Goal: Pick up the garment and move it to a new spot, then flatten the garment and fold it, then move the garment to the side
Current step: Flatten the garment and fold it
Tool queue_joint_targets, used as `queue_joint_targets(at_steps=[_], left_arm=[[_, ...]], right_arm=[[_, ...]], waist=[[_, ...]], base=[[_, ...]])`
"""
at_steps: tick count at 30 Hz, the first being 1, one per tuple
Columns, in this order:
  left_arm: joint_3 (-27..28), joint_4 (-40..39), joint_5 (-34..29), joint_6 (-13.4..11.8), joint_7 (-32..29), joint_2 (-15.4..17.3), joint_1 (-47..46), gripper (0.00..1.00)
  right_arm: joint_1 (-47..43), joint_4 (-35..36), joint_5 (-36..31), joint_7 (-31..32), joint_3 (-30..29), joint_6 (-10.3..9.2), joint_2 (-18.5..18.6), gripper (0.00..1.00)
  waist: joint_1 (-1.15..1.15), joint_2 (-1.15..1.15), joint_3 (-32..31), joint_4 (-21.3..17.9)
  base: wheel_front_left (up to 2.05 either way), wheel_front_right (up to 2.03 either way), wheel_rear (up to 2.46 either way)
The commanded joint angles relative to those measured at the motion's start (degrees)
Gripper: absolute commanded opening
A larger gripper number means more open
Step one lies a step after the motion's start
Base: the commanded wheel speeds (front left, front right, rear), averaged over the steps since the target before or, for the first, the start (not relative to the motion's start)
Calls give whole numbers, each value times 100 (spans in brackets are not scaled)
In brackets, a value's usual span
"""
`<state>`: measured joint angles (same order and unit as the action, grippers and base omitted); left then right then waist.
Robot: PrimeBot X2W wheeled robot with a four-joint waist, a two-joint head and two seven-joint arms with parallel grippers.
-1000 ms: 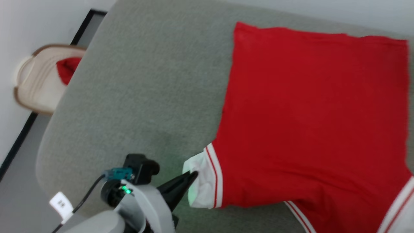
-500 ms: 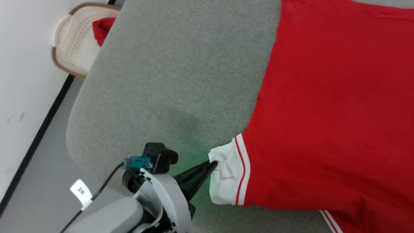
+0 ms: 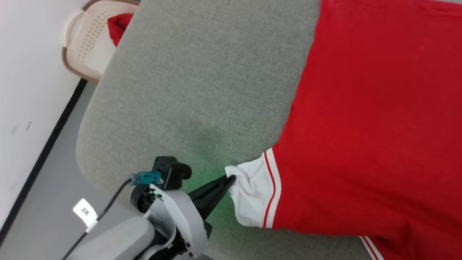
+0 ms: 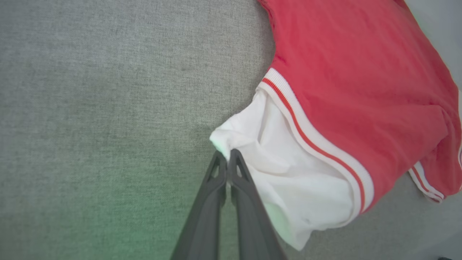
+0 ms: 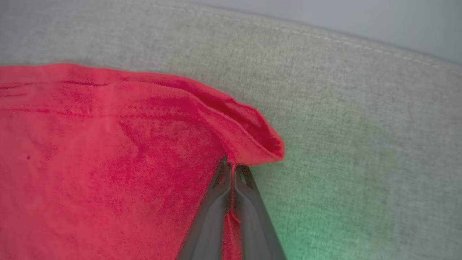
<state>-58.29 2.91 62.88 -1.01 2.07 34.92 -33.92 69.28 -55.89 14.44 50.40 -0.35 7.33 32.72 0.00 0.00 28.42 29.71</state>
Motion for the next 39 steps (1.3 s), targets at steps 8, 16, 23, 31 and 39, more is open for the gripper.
queue_joint_targets(at_steps=[8,16,23,31,39], left_arm=[[129,155,125,-158,20,306,210,0],[287,113,415,-322,132,709,642,0],[366,-194,586,-543,189,1068,1011,0],[419,-580,735,-778,260,1382,1387,0],[414,-777,776,-884,293,1491,1565,0]], right_arm=[[-1079,535,1023,565,802,30,-416,0],[-2101,2203,2465,831,1340,16,19,0],[-3412,3406,3449,689,1130,16,379,0],[-5197,4371,3879,468,529,16,401,0],[-6659,4931,3779,248,-14,16,-37,0]], waist=[[0,0,-642,-595],[0,0,-1298,-1257],[0,0,-1765,-1611],[0,0,-2110,-1870],[0,0,-2287,-2025]], base=[[0,0,0],[0,0,0],[0,0,0],[0,0,0],[0,0,0]])
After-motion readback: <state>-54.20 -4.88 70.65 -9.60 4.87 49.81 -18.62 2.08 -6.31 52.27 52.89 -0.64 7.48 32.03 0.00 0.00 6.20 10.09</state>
